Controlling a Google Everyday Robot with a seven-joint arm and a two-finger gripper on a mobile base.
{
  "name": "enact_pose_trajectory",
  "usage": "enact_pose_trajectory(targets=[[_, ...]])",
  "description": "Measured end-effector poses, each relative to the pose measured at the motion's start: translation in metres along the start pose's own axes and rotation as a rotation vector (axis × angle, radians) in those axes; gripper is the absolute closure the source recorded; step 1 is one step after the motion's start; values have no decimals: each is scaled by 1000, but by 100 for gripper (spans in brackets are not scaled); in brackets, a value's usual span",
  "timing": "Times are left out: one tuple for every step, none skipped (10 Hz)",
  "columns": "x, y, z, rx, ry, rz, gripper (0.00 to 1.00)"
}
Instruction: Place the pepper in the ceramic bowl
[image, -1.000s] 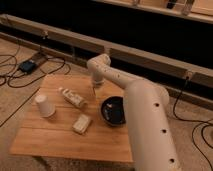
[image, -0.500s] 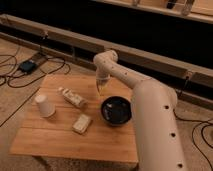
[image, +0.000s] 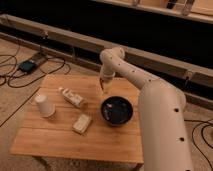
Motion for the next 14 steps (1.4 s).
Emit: enact_pose_trajectory(targets=[[-6, -3, -5, 3, -2, -3, 100], [-13, -6, -11, 6, -4, -6, 100], [-17, -9, -14, 8, -6, -8, 100], [-22, -12, -18, 10, -7, -12, 100], [-27, -17, -22, 16, -6, -16, 100], [-29, -20, -26, 19, -2, -19, 100], [-32, -26, -30, 27, 0, -26, 100], [-34, -31, -34, 31, 3, -35, 100], [-35, -38, -39, 36, 5, -46, 100], [-37, -44, -43, 40, 7, -55, 100], [-39, -52, -47, 46, 11, -61, 100], [-41, -61, -50, 52, 18, -63, 100], [-43, -67, -52, 55, 24, -62, 100], [-46, -74, -54, 58, 29, -59, 100]])
